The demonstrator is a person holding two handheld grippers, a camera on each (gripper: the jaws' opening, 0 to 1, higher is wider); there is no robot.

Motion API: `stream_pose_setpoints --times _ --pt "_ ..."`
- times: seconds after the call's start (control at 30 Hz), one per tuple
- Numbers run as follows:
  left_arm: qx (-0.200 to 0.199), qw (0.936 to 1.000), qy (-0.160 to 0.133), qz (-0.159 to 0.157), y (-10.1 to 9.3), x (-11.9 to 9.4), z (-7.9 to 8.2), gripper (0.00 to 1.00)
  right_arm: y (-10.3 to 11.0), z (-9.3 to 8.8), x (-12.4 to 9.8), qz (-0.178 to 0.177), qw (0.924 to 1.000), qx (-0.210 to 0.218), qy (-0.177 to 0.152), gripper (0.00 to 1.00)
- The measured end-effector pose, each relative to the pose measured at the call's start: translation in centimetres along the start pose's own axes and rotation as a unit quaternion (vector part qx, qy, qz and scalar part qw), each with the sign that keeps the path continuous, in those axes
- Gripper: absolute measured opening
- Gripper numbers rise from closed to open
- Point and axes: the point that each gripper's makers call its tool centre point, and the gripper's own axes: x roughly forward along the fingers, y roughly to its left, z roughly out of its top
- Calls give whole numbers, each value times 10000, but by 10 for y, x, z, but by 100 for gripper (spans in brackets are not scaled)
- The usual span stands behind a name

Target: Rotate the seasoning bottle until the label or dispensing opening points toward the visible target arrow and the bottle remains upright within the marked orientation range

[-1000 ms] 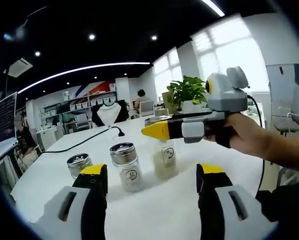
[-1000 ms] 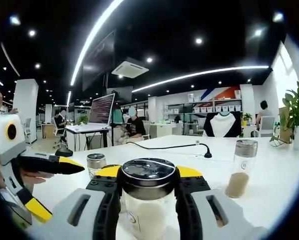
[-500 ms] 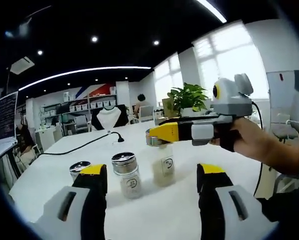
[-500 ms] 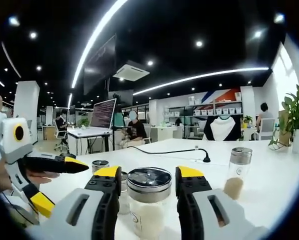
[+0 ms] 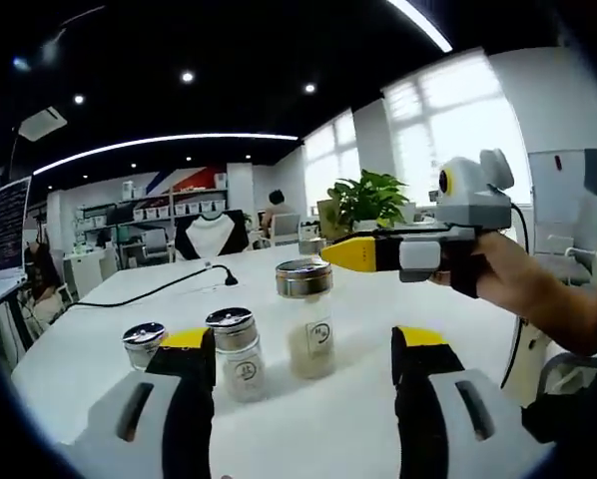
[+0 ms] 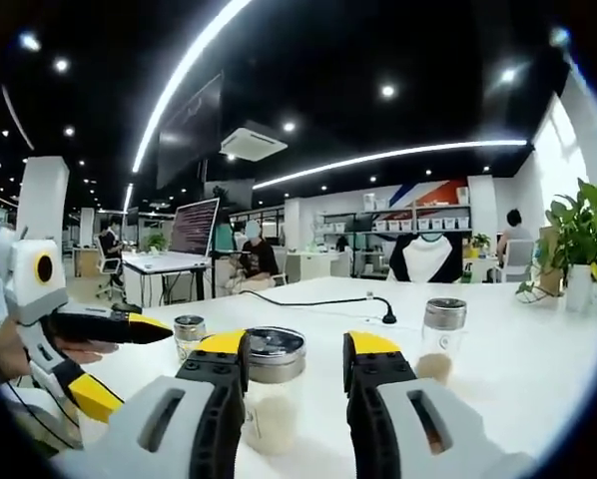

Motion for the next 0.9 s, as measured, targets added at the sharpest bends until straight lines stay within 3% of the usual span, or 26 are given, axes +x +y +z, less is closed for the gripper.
stream_pose_setpoints --times 0.43,0.57,0.9 --pt "19 10000 -40 38 3 6 6 75 -15 7 -22 -175 9998 -53 -10 36" --pt "88 9999 -41 99 3 10 8 73 -29 13 -31 -602 9977 -319 -39 36" --pt "-44 9999 -102 85 0 13 11 74 -32 7 -44 -571 9978 -309 102 36"
